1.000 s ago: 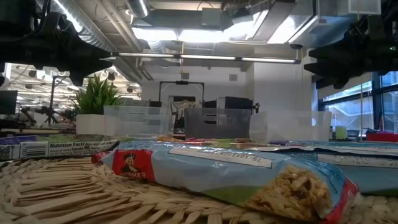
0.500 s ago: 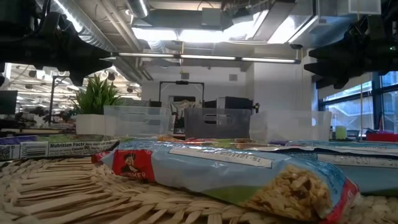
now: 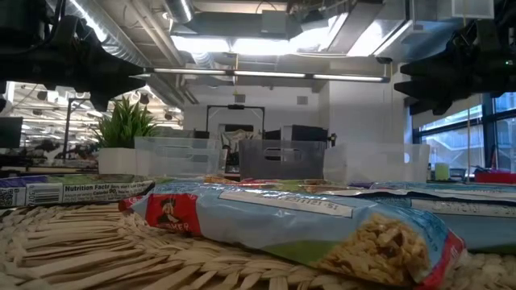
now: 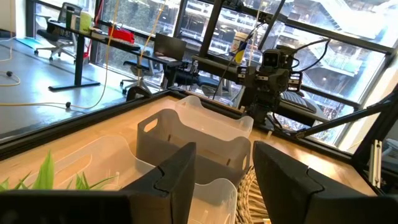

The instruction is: Pick and place Granola Bars by type

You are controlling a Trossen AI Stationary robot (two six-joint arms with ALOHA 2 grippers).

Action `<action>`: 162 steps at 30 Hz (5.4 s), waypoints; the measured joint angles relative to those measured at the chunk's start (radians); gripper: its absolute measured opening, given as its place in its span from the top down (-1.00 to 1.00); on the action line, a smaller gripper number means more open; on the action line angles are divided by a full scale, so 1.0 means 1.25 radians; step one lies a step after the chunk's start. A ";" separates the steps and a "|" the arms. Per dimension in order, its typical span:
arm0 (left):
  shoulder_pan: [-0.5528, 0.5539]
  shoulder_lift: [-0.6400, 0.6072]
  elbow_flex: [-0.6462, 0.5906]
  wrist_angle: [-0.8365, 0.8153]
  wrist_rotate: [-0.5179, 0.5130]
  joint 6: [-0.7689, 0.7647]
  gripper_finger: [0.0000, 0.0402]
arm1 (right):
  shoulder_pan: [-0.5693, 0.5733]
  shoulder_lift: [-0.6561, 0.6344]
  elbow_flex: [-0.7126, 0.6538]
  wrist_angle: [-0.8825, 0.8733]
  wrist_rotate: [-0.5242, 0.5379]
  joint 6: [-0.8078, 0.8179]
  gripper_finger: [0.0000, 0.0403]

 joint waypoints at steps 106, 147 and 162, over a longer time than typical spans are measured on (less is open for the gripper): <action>0.000 0.000 0.000 0.000 0.000 0.000 0.24 | 0.302 1.366 0.742 -0.484 -0.034 0.392 -0.47; 0.000 0.000 0.000 0.000 -0.001 0.000 0.25 | 0.199 1.022 0.742 -0.551 0.060 0.437 0.68; -0.002 0.000 0.000 0.000 0.000 -0.028 0.24 | -0.019 1.007 0.712 -0.622 0.165 0.486 0.68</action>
